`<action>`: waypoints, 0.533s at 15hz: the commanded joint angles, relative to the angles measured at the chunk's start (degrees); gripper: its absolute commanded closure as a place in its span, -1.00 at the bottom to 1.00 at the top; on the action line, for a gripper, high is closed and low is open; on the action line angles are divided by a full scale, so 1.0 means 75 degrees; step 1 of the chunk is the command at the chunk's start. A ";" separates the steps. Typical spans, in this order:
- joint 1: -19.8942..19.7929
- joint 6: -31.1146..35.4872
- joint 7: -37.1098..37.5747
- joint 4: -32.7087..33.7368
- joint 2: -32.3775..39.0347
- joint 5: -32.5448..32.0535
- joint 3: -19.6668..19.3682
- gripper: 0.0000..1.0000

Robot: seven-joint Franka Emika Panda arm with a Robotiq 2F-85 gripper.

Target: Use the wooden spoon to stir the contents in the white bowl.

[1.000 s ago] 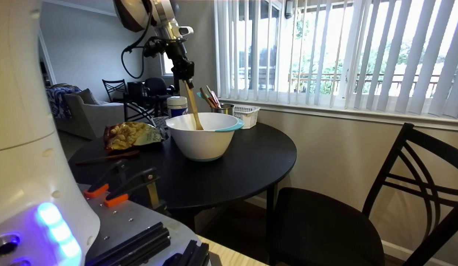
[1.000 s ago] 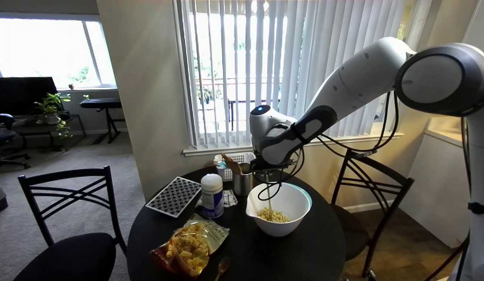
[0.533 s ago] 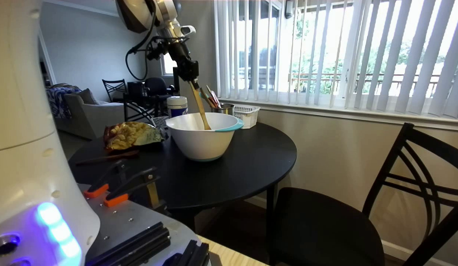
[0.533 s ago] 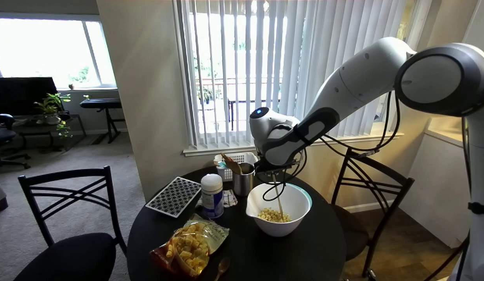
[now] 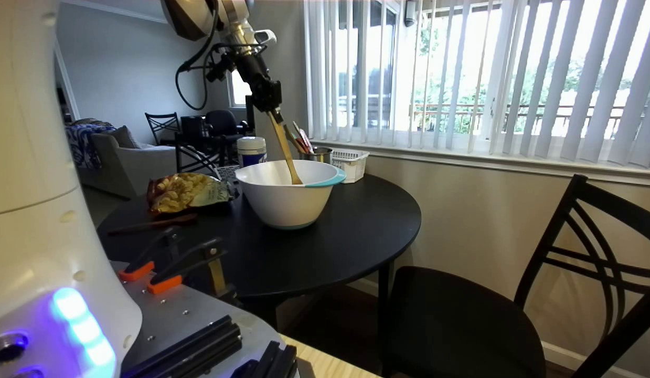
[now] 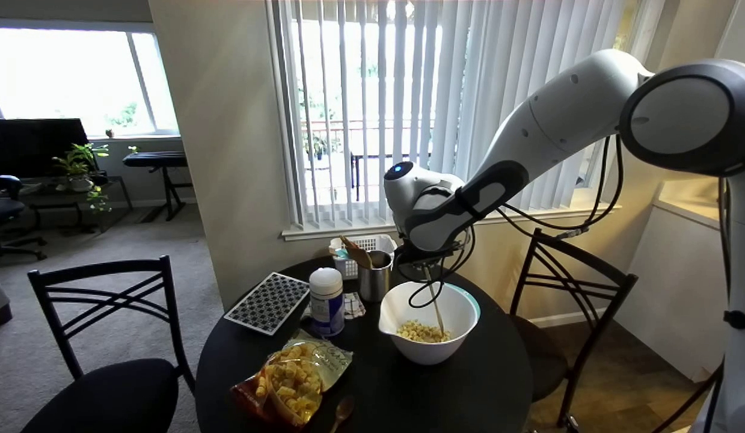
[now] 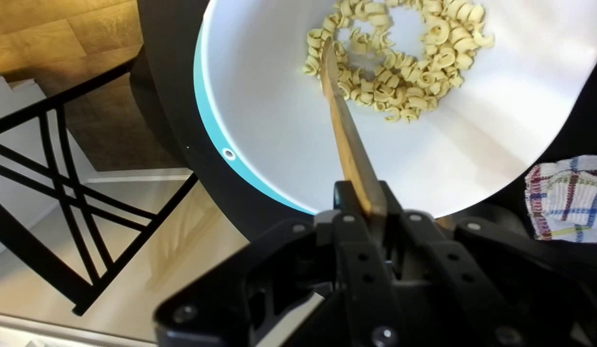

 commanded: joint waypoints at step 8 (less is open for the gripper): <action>-0.0498 0.0357 -0.1535 -0.0961 -0.0459 0.0782 0.0506 0.94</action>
